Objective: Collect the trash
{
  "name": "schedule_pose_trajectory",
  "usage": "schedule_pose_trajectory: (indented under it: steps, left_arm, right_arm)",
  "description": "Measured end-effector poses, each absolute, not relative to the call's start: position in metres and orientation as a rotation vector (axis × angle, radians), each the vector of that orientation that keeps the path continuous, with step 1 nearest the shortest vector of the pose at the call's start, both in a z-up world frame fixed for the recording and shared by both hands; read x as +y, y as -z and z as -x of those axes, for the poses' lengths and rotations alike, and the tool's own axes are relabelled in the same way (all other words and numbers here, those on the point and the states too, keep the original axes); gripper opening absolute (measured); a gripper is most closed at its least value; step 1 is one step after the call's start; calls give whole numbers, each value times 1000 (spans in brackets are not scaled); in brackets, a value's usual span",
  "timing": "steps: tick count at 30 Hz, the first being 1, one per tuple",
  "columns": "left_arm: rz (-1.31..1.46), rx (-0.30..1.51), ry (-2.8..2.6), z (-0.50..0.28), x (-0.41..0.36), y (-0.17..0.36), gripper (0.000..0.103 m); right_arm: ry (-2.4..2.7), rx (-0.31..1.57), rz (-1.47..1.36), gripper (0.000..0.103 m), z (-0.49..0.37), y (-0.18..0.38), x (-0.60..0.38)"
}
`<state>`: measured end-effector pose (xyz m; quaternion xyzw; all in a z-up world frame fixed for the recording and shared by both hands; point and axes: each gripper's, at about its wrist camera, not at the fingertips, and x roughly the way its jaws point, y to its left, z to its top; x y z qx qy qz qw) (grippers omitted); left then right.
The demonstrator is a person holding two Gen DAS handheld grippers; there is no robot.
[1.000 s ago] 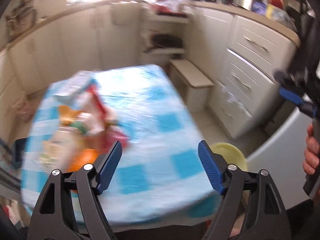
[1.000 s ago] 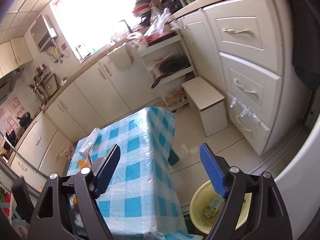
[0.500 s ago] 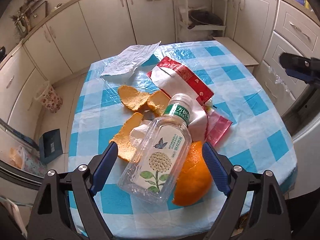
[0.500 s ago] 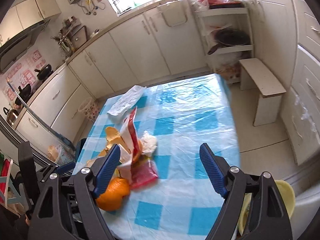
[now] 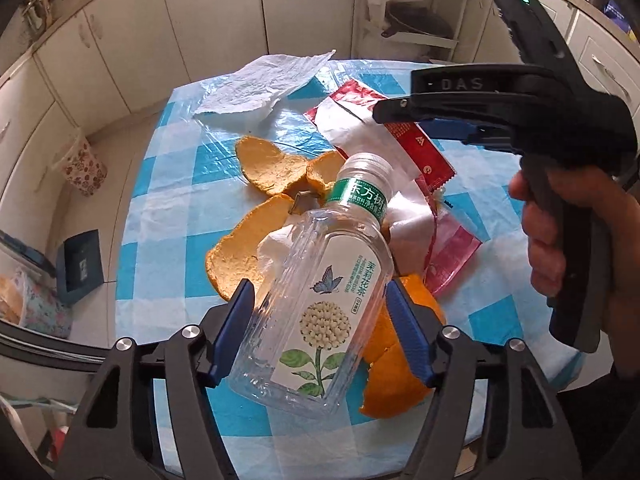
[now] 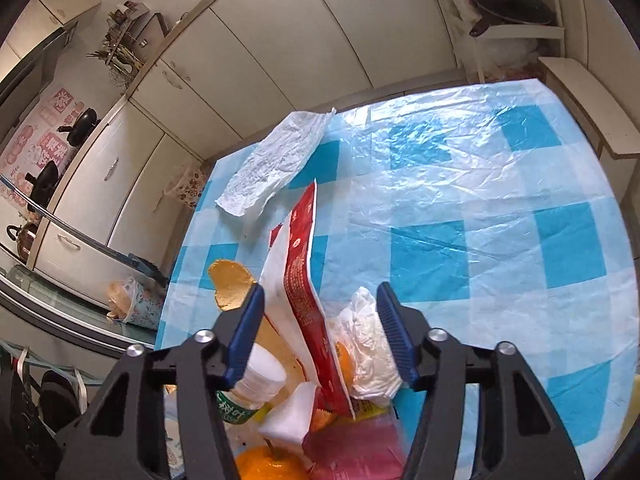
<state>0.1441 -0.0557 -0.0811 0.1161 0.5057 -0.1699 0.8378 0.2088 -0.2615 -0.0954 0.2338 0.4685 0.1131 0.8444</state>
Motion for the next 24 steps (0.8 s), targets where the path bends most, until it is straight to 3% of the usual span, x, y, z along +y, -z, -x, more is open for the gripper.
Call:
schedule_pose_trajectory:
  steps: [4, 5, 15, 20, 21, 24]
  left_arm:
    - [-253, 1066, 373, -144, -55, 81, 63]
    - [-237, 1068, 375, -145, -53, 80, 63]
    - [-139, 1059, 406, -145, -46, 68, 56]
    - [-212, 1079, 389, -142, -57, 76, 57]
    - [-227, 1079, 386, -141, -58, 78, 58]
    - [-251, 1088, 373, -140, -62, 83, 60]
  right_arm:
    - [-297, 969, -439, 9, -206, 87, -249]
    - [-307, 959, -428, 6, -204, 84, -248]
    - [-350, 754, -461, 3, -176, 28, -274]
    - [-355, 776, -426, 3, -167, 24, -282]
    - [-344, 798, -403, 7, -168, 28, -281]
    - [-332, 860, -402, 60, -173, 45, -281]
